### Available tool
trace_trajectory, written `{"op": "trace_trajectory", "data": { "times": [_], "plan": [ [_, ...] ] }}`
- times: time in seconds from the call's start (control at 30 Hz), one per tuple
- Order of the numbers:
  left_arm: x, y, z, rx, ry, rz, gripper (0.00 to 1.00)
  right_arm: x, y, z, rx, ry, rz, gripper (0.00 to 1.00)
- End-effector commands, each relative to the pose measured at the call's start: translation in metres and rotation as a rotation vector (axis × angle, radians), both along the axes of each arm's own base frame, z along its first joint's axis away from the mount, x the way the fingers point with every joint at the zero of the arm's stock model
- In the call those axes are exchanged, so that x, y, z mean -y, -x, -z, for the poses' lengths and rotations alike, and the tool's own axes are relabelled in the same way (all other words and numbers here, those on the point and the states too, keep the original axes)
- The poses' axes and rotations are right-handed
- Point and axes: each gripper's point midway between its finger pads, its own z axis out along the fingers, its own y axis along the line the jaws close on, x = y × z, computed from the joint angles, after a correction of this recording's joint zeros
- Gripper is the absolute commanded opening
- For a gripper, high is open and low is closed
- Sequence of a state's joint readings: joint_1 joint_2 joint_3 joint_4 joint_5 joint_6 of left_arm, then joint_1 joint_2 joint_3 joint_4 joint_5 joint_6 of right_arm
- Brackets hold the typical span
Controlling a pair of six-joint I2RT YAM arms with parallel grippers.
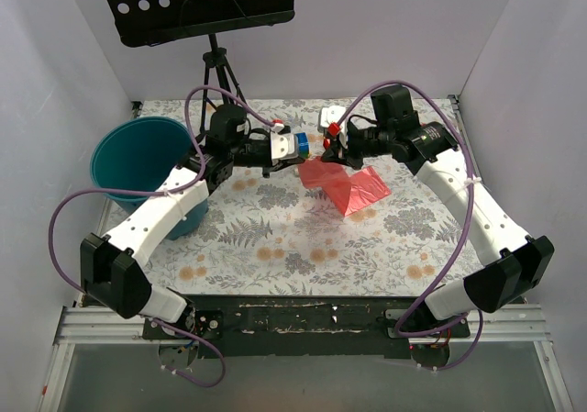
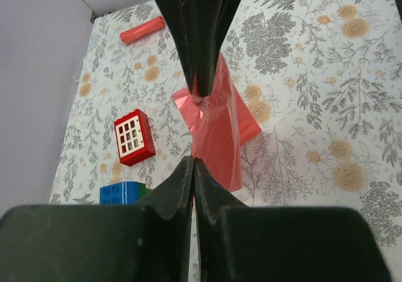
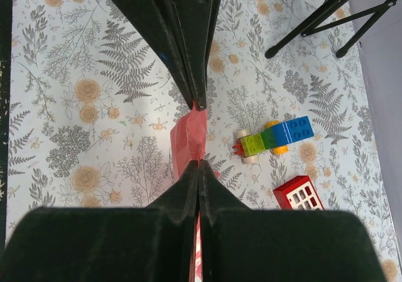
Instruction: Put the trash bags into the trash bin
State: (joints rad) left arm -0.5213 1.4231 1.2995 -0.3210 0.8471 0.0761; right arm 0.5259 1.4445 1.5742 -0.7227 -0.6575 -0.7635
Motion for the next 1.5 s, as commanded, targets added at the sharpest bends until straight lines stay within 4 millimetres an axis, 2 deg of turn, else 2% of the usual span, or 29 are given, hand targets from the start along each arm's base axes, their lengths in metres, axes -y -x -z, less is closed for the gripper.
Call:
{"op": "trace_trajectory", "data": {
  "times": [0.0, 0.1, 0.2, 0.23, 0.37, 0.43, 0.5, 0.7, 0.73, 0.8, 0.9, 1.0, 1.1, 1.23, 1.27, 1.37, 1.47],
  "plan": [
    [0.007, -0.01, -0.017, 0.077, 0.015, -0.023, 0.0, -0.007, 0.005, -0.005, -0.023, -0.037, -0.014, 0.01],
    [0.013, -0.013, -0.016, 0.19, -0.011, -0.034, 0.0, -0.016, 0.006, -0.002, -0.131, -0.088, 0.039, 0.01],
    [0.029, 0.0, -0.012, 0.372, -0.062, 0.012, 0.0, -0.029, -0.001, -0.002, -0.279, -0.15, 0.111, 0.01],
    [0.032, 0.003, -0.016, 0.422, -0.056, 0.018, 0.0, -0.032, -0.004, -0.001, -0.319, -0.163, 0.14, 0.01],
    [0.035, 0.005, -0.024, 0.531, -0.059, 0.029, 0.0, -0.028, -0.027, 0.016, -0.36, -0.152, 0.288, 0.01],
    [0.034, 0.002, -0.019, 0.553, -0.085, 0.028, 0.0, -0.026, -0.032, 0.016, -0.356, -0.158, 0.315, 0.01],
    [0.032, -0.002, -0.013, 0.562, -0.112, 0.022, 0.0, -0.026, -0.029, 0.015, -0.365, -0.159, 0.304, 0.01],
    [0.029, -0.019, 0.005, 0.571, -0.163, -0.038, 0.0, -0.031, 0.014, -0.003, -0.425, -0.205, 0.133, 0.01],
    [0.029, -0.021, 0.009, 0.575, -0.167, -0.042, 0.0, -0.031, 0.014, -0.006, -0.427, -0.216, 0.149, 0.01],
    [0.029, -0.02, 0.006, 0.596, -0.152, -0.044, 0.0, -0.025, 0.005, -0.002, -0.421, -0.221, 0.23, 0.01],
    [0.031, -0.013, -0.004, 0.606, -0.105, -0.032, 0.0, -0.002, -0.024, 0.019, -0.454, -0.223, 0.382, 0.01],
    [0.03, -0.012, -0.002, 0.598, -0.106, -0.031, 0.0, 0.01, -0.038, 0.035, -0.488, -0.213, 0.425, 0.01],
    [0.028, -0.017, 0.006, 0.606, -0.134, -0.045, 0.0, -0.003, -0.022, 0.019, -0.465, -0.229, 0.313, 0.01],
    [0.028, -0.027, 0.015, 0.619, -0.156, -0.073, 0.0, -0.029, 0.025, -0.002, -0.398, -0.226, 0.105, 0.01],
    [0.028, -0.029, 0.019, 0.612, -0.166, -0.077, 0.0, -0.029, 0.029, -0.005, -0.396, -0.232, 0.098, 0.01],
    [0.032, -0.037, 0.012, 0.637, -0.144, -0.097, 0.0, -0.026, 0.027, -0.005, -0.377, -0.23, 0.102, 0.01],
    [0.037, -0.032, -0.005, 0.647, -0.089, -0.087, 0.0, -0.014, 0.0, 0.009, -0.383, -0.228, 0.236, 0.01]
  ]
}}
